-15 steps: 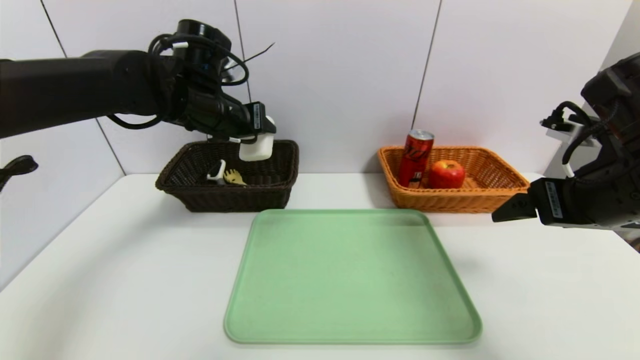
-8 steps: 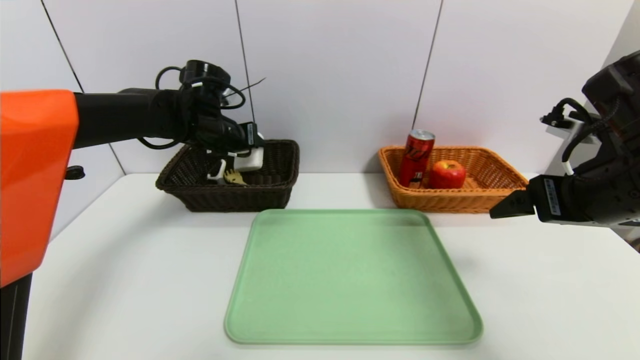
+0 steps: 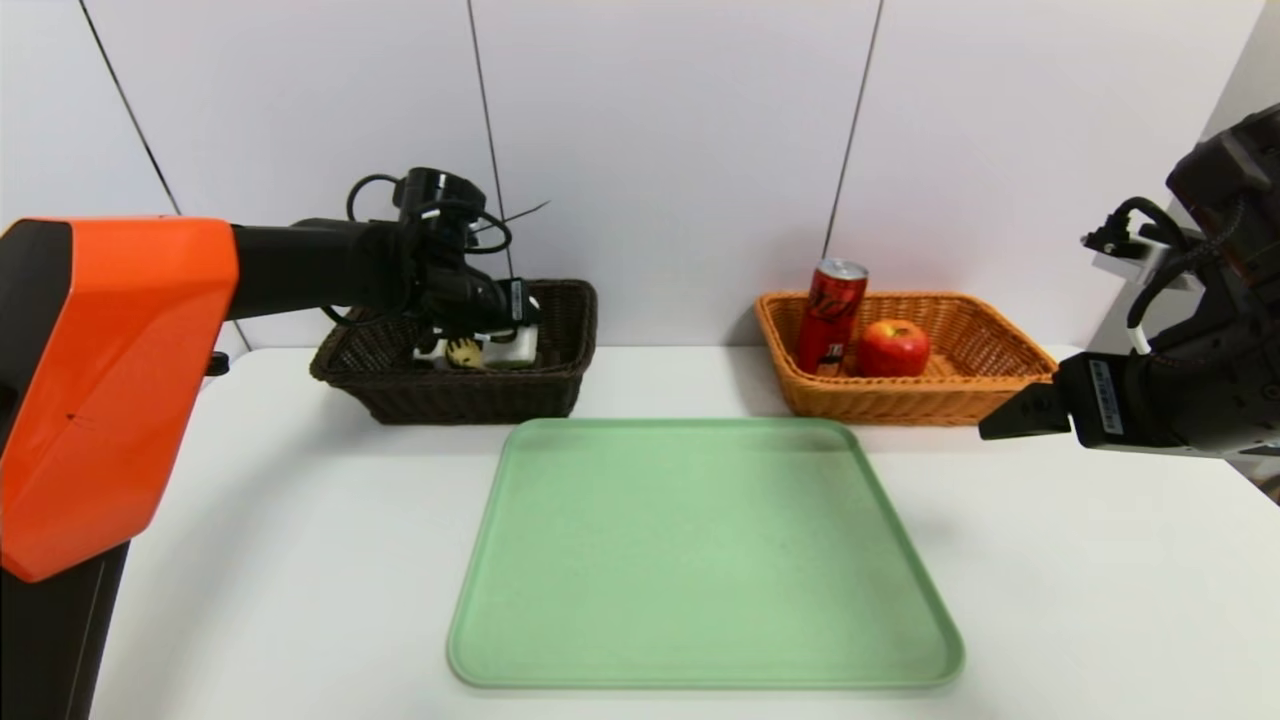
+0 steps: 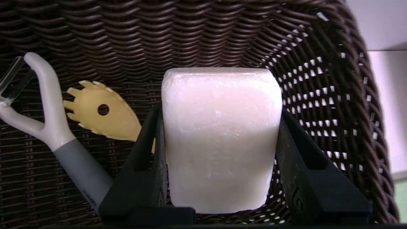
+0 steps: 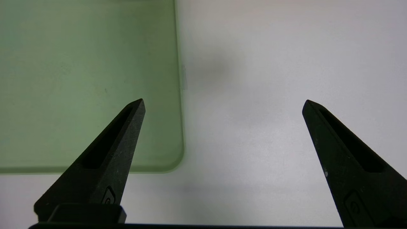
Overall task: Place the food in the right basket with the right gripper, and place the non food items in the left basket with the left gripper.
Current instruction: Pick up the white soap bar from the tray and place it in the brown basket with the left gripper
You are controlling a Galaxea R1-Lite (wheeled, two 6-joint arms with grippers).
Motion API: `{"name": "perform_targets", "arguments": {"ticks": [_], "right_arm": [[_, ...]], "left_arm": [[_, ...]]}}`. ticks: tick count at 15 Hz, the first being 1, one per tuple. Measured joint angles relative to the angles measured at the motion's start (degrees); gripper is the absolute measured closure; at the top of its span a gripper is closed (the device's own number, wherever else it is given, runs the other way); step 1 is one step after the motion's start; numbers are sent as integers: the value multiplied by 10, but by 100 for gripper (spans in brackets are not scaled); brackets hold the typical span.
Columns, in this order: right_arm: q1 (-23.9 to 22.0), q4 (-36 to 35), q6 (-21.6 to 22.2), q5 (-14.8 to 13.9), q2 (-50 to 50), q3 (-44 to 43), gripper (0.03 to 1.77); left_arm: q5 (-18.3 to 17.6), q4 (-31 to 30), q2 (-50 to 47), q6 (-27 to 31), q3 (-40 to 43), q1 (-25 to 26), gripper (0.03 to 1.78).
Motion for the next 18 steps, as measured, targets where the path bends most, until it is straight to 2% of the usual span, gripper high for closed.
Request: {"name": "perform_targets", "arguments": {"ticks": [18], "right_arm": [[1,0,0,-1,-4,4,9]], "left_arm": [[12,-9,24,10,0,1,84]]}}
